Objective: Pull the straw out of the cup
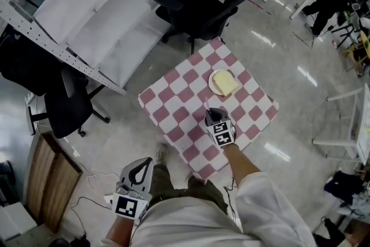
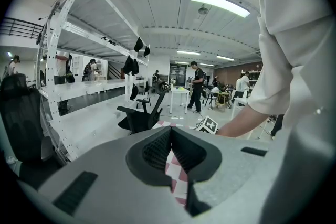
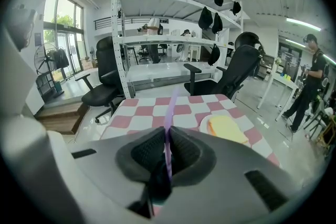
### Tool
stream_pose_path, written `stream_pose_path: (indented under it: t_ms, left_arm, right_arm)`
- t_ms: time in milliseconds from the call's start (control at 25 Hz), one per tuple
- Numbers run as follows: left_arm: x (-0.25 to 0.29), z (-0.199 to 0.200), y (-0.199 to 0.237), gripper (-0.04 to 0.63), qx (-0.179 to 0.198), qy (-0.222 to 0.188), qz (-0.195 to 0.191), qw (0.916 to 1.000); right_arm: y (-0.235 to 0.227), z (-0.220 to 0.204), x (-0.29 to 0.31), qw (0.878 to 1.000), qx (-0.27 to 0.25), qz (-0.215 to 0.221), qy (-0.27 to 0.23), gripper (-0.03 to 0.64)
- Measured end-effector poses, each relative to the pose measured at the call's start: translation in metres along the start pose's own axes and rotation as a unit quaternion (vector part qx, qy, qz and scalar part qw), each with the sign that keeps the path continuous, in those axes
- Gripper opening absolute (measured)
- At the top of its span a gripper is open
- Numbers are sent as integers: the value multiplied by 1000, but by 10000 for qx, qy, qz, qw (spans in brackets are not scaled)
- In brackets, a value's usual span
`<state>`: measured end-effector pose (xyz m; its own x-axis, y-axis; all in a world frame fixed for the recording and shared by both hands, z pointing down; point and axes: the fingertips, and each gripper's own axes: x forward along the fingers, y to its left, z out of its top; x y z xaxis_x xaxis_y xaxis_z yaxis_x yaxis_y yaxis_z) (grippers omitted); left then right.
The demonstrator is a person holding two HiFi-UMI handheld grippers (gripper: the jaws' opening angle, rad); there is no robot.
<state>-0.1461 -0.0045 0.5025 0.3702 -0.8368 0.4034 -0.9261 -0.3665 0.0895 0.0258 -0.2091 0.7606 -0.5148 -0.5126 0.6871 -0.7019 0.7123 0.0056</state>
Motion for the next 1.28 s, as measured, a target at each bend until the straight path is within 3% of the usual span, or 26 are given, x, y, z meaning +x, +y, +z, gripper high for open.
stream_pose_path:
  t_ms: [920, 1280]
  left_arm:
    - [28, 19, -16, 5, 111, -261, -477, 9985]
    - [41, 30, -29, 5, 182, -441, -683, 9965]
  right_arm:
    - [1, 62, -75, 9947, -11, -52, -1028, 35]
    - [1, 104, -133, 9857, -151, -141, -1672, 35]
